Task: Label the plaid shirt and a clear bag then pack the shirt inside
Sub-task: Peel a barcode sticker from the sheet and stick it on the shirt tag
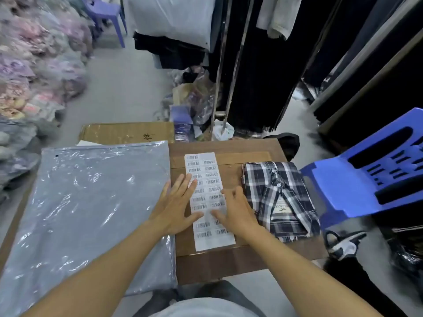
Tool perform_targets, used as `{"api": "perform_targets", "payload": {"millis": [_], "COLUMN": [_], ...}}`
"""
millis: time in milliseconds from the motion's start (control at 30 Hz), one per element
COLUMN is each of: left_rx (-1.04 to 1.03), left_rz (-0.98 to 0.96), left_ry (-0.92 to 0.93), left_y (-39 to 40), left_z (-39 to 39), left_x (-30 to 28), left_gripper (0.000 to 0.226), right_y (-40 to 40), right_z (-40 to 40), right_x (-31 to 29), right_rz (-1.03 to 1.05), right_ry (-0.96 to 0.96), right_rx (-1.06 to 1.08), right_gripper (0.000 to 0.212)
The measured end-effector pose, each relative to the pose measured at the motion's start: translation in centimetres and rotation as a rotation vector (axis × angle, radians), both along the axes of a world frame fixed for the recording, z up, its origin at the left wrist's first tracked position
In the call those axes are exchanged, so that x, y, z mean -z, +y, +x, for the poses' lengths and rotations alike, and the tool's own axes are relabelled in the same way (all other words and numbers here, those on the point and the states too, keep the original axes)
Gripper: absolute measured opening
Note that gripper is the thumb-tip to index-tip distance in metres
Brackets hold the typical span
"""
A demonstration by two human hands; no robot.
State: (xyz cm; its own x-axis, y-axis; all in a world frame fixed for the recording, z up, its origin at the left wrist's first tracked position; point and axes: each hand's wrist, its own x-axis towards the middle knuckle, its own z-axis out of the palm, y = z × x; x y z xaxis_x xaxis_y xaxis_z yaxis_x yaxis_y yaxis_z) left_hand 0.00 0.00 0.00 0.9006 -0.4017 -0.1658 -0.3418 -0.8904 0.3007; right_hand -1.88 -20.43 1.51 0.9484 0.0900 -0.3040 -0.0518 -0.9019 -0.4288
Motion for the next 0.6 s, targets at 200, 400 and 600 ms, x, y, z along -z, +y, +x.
{"api": "perform_targets", "payload": {"millis": [200,400,600], "left_rx": [0.006,-0.062,-0.353], "left_rz": [0.135,0.088,-0.373], "left_ry": [0.107,0.186,0.248], "left_y": [-0.9,-1.2,-1.7], "left_z": [-0.4,-0.8,0.0], "left_x": [0.6,1.3,-0.3], "left_gripper": [0.107,0.099,0.083], "right_y": [1.0,1.0,0.3], "right_z": [0.3,0.6,1.9], "right_x": [0.5,0.1,-1.6], "right_rz": [0.173,0.356,0.756], "right_ry": [0.146,0.183,0.287], "right_rx": [0.270,0.407,0.451], "right_gripper": [0.055,0.045,0.061]}}
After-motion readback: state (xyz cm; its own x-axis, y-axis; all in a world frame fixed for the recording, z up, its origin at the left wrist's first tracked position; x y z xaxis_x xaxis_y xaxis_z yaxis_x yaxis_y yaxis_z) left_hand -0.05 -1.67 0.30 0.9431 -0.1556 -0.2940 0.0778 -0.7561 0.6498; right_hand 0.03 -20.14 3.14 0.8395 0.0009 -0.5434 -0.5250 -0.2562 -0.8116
